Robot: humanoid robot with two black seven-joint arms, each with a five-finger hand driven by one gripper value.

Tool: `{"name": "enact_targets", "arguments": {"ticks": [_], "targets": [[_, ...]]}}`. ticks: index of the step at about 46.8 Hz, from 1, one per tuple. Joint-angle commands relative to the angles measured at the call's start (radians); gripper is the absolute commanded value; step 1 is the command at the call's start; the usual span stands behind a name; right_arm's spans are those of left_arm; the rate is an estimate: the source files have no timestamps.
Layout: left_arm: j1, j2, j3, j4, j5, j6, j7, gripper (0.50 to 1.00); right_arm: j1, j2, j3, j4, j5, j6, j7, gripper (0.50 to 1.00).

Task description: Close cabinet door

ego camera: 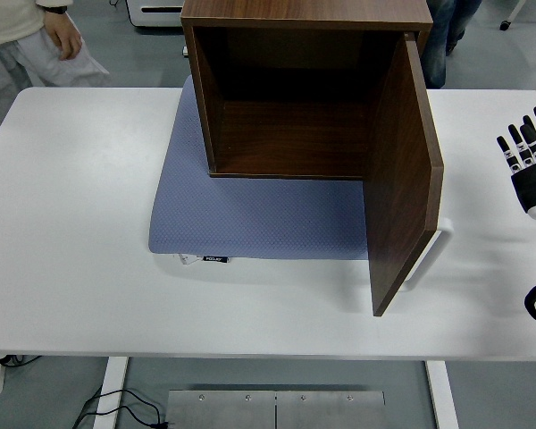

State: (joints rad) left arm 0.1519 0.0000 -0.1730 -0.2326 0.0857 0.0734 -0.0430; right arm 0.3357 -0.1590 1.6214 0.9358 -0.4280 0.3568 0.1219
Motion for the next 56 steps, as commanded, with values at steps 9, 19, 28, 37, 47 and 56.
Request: {"name": "enact_targets", "arguments": {"ticks": [9, 19, 28, 37, 47, 56], "targets": [[-0.002, 0.000, 0.000, 0.001, 0.002, 0.002, 0.000, 1.000, -0.001, 0.001, 0.000, 0.000, 0.000, -0.001, 0.001, 1.000], [0.003, 0.000, 0.000, 0.001, 0.000, 0.006, 0.000, 1.000, -0.003, -0.008, 0.000, -0.002, 0.000, 0.001, 0.001, 1.000], [0.014, 0.000, 0.000, 0.001, 0.000, 0.005, 0.000, 1.000, -0.001, -0.011, 0.000, 0.000, 0.000, 0.001, 0.001, 1.000], [0.014, 0.000, 0.000, 0.001, 0.000, 0.006, 0.000, 1.000, -0.001, -0.013, -0.001, -0.002, 0.000, 0.002, -0.001, 1.000], [0.014, 0.000, 0.000, 0.001, 0.000, 0.006, 0.000, 1.000, 0.000, -0.008, -0.006, 0.000, 0.000, 0.002, -0.001, 1.000], [0.014, 0.000, 0.000, 0.001, 0.000, 0.005, 0.000, 1.000, -0.001, -0.014, -0.001, 0.001, 0.000, 0.007, -0.001, 1.000]]}}
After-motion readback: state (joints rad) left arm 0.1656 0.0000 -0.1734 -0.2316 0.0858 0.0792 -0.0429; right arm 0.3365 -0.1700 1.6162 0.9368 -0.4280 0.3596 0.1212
